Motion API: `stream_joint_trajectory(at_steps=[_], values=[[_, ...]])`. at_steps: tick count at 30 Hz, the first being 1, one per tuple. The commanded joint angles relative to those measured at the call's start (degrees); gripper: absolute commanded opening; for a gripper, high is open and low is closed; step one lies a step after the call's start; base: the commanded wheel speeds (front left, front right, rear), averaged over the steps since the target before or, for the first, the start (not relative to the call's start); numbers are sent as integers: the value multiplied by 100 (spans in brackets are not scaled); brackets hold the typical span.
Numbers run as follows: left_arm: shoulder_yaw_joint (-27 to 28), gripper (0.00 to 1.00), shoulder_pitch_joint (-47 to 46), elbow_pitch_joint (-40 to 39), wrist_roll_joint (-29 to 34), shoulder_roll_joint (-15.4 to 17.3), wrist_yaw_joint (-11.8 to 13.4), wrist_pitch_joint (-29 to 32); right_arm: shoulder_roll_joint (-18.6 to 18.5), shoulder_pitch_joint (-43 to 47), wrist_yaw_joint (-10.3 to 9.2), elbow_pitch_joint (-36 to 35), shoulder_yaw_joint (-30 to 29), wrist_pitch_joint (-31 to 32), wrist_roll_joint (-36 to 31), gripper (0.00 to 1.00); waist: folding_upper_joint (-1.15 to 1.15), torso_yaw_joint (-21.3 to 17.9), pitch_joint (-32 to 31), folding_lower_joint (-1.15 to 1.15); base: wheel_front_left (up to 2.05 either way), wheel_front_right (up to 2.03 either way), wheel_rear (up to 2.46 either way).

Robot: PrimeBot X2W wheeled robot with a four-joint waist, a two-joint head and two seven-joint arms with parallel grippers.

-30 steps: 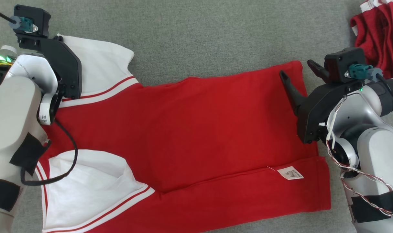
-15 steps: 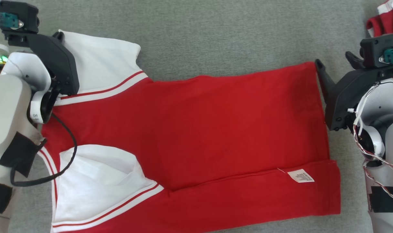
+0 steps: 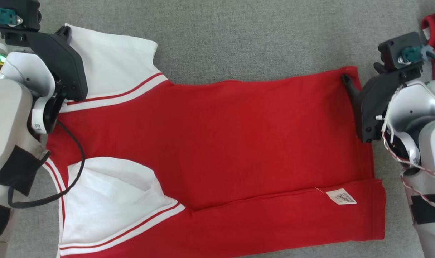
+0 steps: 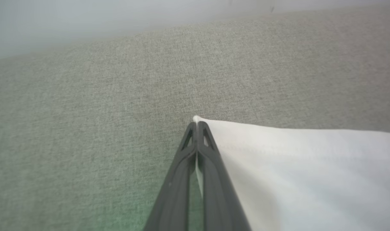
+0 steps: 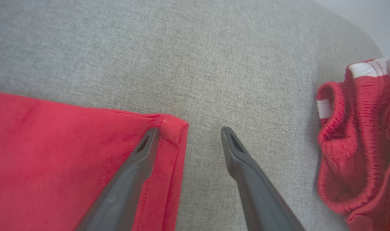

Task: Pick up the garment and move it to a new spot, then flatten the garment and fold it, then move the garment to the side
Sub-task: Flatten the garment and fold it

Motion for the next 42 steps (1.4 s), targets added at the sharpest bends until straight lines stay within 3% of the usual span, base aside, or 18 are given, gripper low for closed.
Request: stream_joint_trajectory(at_steps=[1,2,4,6,7,10,15,29,42], values=[[-17,0,26,-14,-56,10,27,-29,-75,-90,0,113,82,125,73,84,0,5,17,0,0,0,0],[-24,0,34,-24,-62,10,25,-25,-110,-114,0,183,139,203,118,77,0,8,20,0,0,0,0],[-27,0,42,-39,-83,26,14,-10,-160,-166,0,287,235,327,227,78,0,12,27,0,0,0,0],[-33,0,29,-42,-96,39,-2,3,-201,-170,0,374,315,416,335,53,0,20,34,0,0,0,0],[-33,0,29,-42,-96,39,-2,3,-201,-170,0,374,315,416,335,53,0,20,34,0,0,0,0],[-40,0,7,-44,-72,28,-18,-39,-261,-177,0,458,360,462,413,0,0,37,35,0,0,0,0],[-44,0,32,-159,51,10,-77,-489,-294,-183,0,431,291,78,384,0,0,62,-18,0,0,0,0],[141,0,1140,-622,74,-243,294,-2354,-71,329,0,441,-29,-1051,238,0,0,303,-587,0,0,0,0],[268,0,3289,-2345,-309,-233,666,-3174,-203,1387,0,-35,-151,-1423,190,0,0,536,-1373,0,0,0,0]])
